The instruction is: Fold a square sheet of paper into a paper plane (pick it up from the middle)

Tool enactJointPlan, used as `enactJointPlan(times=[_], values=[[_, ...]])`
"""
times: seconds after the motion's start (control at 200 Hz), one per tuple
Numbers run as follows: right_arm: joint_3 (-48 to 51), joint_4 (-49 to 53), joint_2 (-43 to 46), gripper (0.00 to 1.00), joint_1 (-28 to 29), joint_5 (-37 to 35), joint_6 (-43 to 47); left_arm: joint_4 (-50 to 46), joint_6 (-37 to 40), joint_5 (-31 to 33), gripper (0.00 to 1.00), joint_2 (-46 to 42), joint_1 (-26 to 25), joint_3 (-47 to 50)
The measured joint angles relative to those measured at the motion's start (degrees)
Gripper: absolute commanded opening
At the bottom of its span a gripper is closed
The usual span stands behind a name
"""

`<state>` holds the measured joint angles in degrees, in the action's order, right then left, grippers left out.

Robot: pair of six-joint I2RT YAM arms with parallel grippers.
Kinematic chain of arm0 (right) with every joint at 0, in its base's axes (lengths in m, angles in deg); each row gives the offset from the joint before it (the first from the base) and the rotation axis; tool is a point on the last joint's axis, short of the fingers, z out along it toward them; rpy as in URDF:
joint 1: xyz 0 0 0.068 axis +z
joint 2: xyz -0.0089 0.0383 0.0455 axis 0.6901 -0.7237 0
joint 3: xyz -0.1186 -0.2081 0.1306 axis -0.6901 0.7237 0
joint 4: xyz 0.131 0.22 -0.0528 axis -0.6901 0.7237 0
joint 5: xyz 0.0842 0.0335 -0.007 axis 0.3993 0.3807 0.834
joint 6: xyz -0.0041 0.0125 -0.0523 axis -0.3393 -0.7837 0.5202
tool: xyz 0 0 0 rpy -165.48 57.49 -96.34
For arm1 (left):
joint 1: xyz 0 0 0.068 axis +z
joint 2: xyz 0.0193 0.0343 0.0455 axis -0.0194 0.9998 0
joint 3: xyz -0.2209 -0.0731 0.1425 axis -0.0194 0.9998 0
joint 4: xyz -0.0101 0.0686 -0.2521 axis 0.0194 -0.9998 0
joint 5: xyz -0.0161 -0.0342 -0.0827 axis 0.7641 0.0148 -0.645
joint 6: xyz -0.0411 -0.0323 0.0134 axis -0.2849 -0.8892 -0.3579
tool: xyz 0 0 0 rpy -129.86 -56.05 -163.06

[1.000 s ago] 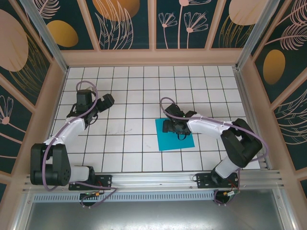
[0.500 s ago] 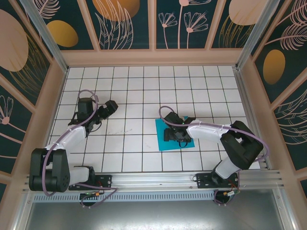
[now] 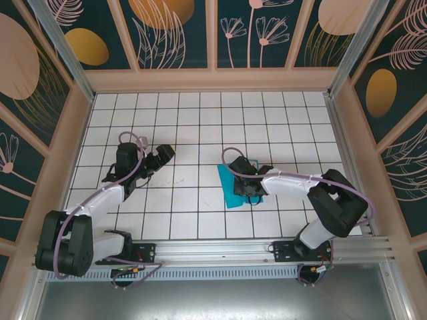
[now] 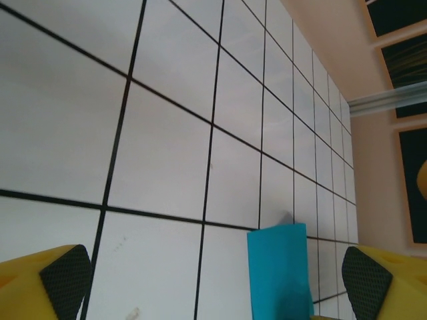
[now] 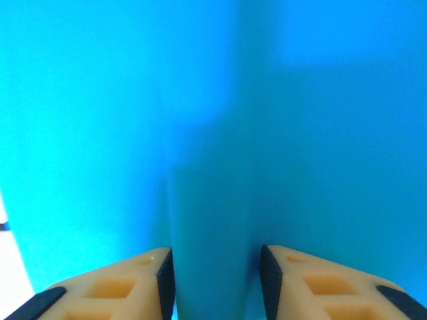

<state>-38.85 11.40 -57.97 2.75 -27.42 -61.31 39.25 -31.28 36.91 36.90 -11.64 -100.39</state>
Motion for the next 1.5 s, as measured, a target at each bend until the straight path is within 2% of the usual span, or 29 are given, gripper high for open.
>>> enactJointPlan(times=[0.125, 0.335, 0.545, 0.731, 0.866, 1.136, 1.501], values=[[3.28, -9.11, 4.17, 0.22, -2.40, 7.76, -0.94, 3.13, -2.56, -1.55, 0.98, -0.20, -0.11, 2.67], [8.13, -29.55, 6.32, 0.21, -10.43, 23.98, -5.60, 11.52, -7.34, -6.27, 0.96, 0.66, -0.63, 5.42], [9.05, -47.39, 1.62, 0.21, -13.62, 38.71, -12.94, 20.85, -11.69, -11.04, 0.95, 3.76, -2.36, 5.68], [10.40, -57.20, -2.95, 0.23, -15.06, 47.04, -19.32, 28.52, -14.49, -13.62, 0.85, 9.29, -4.92, 5.64], [11.54, -61.66, -5.64, 0.24, -17.09, 50.34, -23.65, 31.36, -15.56, -14.12, 0.71, 14.34, -7.19, 4.61], [11.58, -65.88, -7.48, 0.24, -18.03, 54.27, -28.13, 35.15, -15.96, -14.23, 0.58, 23.19, -10.14, 0.00], [11.54, -66.93, -9.29, 0.25, -18.34, 56.13, -29.83, 39.63, -17.11, -14.91, 0.39, 29.92, -10.25, -3.02]])
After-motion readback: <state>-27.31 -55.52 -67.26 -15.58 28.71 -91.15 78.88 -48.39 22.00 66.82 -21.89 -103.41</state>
